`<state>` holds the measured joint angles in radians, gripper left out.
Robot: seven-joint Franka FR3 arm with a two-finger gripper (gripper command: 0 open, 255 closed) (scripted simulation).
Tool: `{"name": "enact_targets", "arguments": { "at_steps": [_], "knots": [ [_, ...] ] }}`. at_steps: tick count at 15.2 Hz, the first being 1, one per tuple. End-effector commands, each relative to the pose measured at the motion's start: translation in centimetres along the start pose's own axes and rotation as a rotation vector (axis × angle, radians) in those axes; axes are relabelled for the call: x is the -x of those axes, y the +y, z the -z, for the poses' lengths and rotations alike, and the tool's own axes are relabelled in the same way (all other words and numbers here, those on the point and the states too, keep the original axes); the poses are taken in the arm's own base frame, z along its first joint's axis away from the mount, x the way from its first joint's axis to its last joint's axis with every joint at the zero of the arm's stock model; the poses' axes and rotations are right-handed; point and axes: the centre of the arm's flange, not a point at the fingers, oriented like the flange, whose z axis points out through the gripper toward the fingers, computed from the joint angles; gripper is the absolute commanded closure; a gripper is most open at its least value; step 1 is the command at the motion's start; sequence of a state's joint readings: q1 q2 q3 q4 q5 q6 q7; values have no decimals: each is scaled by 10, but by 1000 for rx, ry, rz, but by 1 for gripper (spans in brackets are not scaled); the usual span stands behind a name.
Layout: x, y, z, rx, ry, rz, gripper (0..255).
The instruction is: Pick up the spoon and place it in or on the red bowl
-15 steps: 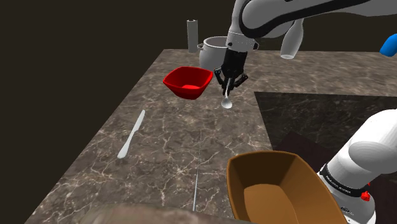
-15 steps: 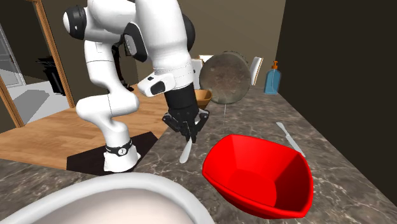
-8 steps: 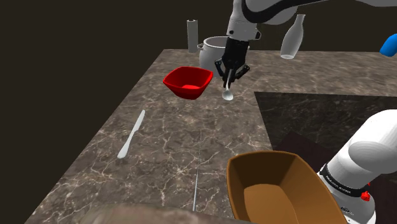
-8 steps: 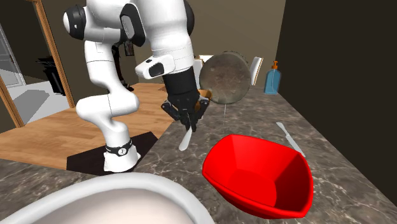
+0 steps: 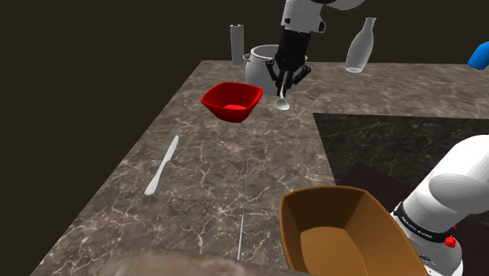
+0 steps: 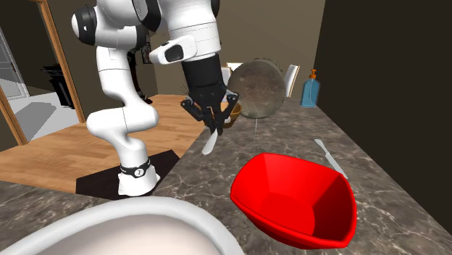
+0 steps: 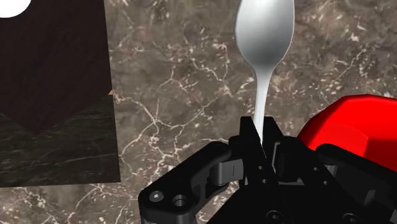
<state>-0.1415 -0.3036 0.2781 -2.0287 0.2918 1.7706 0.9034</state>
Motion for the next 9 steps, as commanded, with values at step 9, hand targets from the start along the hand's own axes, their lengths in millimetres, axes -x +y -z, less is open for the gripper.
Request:
{"name": "enact_targets", "arguments": {
  "at_steps": [9],
  "knots": [
    [-32,-60,27,0,0,0,255]
  ]
}}
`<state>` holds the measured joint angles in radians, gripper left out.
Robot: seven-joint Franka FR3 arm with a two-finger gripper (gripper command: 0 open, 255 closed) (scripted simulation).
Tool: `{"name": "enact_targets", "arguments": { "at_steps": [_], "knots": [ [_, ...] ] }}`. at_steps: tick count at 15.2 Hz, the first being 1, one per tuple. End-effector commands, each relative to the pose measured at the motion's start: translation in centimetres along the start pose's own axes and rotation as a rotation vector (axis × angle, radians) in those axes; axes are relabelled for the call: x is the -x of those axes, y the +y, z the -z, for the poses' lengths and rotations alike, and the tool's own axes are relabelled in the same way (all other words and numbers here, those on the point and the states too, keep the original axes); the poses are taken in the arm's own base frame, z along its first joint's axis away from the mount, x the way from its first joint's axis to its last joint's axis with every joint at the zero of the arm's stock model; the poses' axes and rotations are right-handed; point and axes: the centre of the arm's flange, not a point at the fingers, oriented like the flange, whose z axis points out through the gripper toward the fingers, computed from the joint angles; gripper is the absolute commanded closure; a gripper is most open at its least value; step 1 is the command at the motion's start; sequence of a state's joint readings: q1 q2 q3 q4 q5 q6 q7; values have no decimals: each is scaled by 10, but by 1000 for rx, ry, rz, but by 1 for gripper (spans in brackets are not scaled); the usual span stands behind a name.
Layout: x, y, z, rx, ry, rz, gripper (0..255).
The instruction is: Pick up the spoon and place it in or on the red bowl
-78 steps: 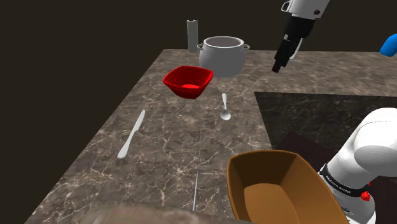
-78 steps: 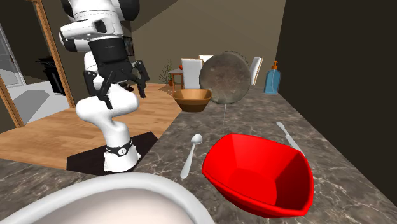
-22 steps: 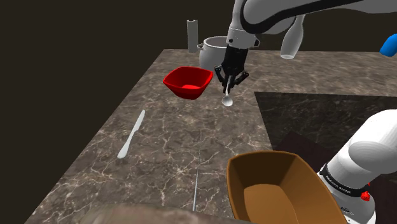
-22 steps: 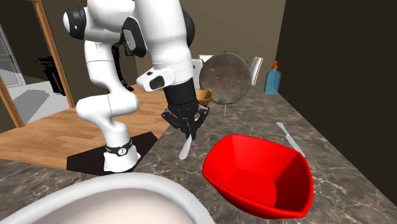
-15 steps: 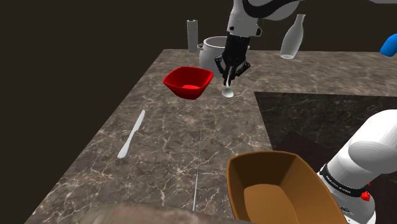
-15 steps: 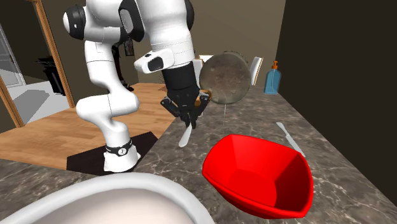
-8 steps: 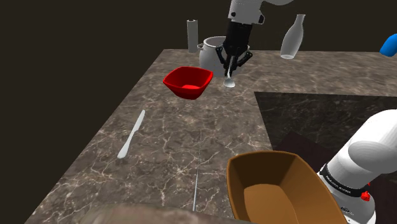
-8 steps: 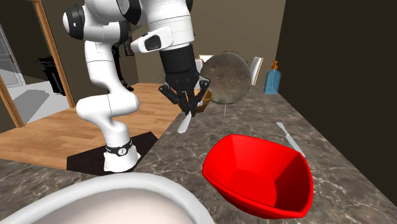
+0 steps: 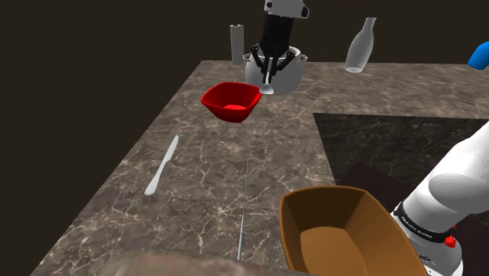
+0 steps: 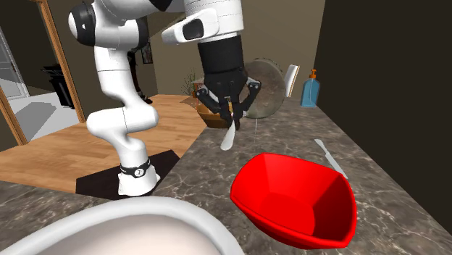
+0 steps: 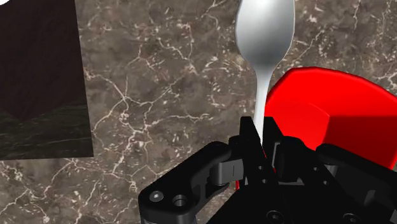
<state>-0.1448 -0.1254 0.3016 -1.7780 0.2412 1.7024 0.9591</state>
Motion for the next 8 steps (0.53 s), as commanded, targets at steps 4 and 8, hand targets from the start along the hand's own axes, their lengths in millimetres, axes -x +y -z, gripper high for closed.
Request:
{"name": "enact_targets", "arguments": {
  "at_steps": [4,8],
  "knots": [
    [-37,-55,2,0,0,0,255],
    [-66,-99,2,0,0,0,255]
  ]
}}
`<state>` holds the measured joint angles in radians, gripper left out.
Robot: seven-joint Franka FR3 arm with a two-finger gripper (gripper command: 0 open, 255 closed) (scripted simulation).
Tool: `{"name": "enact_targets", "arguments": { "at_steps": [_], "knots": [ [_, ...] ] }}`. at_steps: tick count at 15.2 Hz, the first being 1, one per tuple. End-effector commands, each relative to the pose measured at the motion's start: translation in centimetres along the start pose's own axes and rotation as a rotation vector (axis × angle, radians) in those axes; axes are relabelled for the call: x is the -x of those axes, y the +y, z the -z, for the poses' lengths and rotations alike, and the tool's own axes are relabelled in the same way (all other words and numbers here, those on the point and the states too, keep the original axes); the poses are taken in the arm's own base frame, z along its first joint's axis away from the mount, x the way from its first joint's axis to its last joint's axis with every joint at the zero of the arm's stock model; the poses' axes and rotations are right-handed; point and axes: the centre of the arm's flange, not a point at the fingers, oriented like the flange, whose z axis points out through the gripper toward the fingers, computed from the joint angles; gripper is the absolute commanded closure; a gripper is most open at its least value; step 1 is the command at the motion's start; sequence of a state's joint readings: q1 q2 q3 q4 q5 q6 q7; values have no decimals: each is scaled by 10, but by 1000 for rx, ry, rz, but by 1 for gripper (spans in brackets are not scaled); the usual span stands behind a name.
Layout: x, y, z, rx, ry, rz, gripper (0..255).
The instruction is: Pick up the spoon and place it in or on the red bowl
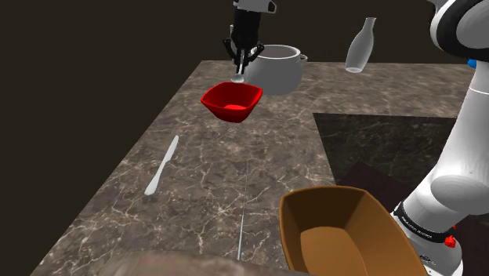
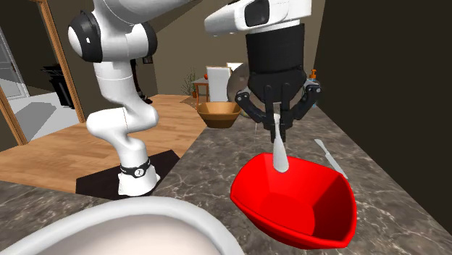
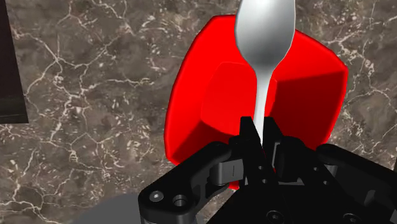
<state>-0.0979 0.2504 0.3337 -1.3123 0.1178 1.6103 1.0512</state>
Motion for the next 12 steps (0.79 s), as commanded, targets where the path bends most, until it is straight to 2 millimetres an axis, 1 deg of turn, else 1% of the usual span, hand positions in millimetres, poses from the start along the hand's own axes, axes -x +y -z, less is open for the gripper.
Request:
{"name": "enact_targets", "arguments": {
  "at_steps": [1,2,12],
  "knots": [
    [-18,-22,1,0,1,-2,255],
    [-24,-32,1,0,1,-2,255],
    [-32,-24,-51,0,1,-2,255]
  ]
}}
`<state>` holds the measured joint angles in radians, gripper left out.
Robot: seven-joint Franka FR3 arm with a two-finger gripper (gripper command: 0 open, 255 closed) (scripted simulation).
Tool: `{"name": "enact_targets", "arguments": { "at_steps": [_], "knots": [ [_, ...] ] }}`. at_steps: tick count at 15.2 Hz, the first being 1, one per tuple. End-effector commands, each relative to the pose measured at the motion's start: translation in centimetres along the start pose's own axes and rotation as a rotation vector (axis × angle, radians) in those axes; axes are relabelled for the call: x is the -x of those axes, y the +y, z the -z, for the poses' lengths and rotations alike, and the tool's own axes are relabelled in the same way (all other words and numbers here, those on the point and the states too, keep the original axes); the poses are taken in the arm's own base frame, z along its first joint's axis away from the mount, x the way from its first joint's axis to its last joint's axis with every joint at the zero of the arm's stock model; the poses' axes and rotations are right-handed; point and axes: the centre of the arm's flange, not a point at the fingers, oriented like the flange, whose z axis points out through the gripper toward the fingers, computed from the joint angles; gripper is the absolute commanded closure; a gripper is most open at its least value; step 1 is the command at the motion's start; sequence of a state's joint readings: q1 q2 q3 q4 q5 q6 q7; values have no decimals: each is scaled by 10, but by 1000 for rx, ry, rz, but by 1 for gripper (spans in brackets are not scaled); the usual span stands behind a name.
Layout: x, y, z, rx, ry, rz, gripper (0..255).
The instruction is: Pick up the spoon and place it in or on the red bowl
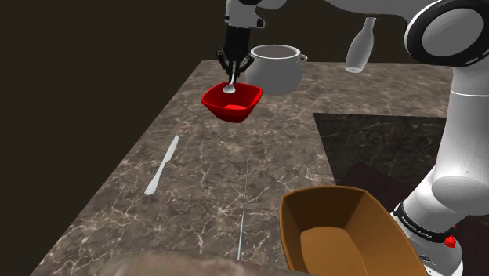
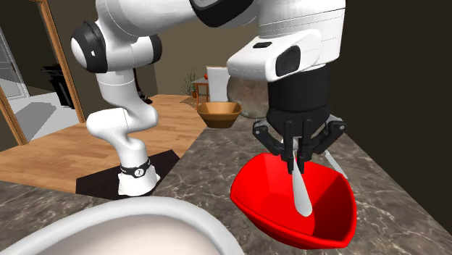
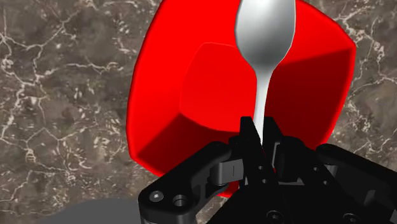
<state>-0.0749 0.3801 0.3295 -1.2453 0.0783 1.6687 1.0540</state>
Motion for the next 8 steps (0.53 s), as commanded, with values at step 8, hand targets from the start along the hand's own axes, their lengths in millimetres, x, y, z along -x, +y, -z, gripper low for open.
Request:
{"name": "enact_targets", "arguments": {
  "at_steps": [8],
  "knots": [
    [-5,5,-34,0,0,0,255]
  ]
}}
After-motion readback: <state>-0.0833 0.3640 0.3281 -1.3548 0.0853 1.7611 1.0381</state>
